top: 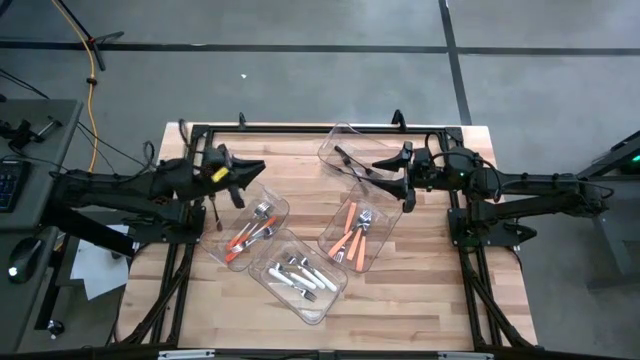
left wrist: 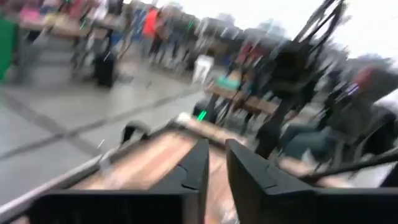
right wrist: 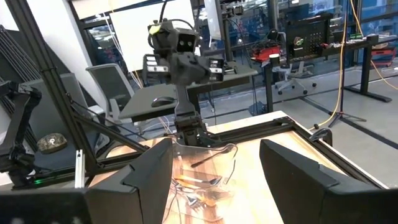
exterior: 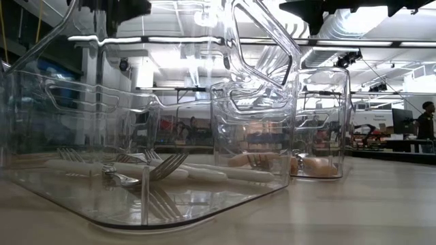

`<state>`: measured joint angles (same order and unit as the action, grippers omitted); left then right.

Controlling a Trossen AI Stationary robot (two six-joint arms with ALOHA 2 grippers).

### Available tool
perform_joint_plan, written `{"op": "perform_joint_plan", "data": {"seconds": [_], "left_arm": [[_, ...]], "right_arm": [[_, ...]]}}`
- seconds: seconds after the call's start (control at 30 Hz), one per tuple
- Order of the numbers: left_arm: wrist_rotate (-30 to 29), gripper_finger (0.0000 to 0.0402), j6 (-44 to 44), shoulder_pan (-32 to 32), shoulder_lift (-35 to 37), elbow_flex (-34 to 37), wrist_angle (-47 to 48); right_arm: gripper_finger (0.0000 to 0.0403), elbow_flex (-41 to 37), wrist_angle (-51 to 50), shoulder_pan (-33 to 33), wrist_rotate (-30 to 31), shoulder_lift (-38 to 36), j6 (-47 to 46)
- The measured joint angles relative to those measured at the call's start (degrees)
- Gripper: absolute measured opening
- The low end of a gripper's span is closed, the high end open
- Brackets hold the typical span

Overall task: Sort silverware by color (type)
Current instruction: Put the black fork into the top transparent bin

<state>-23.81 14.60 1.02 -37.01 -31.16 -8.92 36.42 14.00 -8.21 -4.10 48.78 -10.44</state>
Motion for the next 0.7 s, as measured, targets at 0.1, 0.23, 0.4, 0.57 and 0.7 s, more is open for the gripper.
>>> {"op": "perform_joint_plan", "data": {"seconds": [0.1,0.23,0.4,0.57,0.7], "left_arm": [[-0.79,0.0081,2.50,-1.30,-1.78,-4.29,10.47],[-2.99,0.0136,3.44,-5.20,-5.29,-10.87,25.72],[-4.90,0.0188,6.17,-14.98,-9.59,-18.09,44.27],[4.02,0.0210,3.65,-28.11,-13.91,-20.47,56.80],[14.55,0.0210,2.81,-38.10,-18.67,-20.50,65.15]], "right_arm": [[0.0224,0.00,0.00,0.00,-0.02,0.02,-0.57],[0.0224,0.02,-0.04,0.00,-0.04,0.02,-2.72],[0.0224,0.02,-0.10,0.00,-0.12,0.02,-2.77],[0.0224,0.02,-0.46,0.00,-0.19,0.02,-2.62],[0.0224,0.02,-0.46,0.00,-0.19,0.02,-2.62]]}}
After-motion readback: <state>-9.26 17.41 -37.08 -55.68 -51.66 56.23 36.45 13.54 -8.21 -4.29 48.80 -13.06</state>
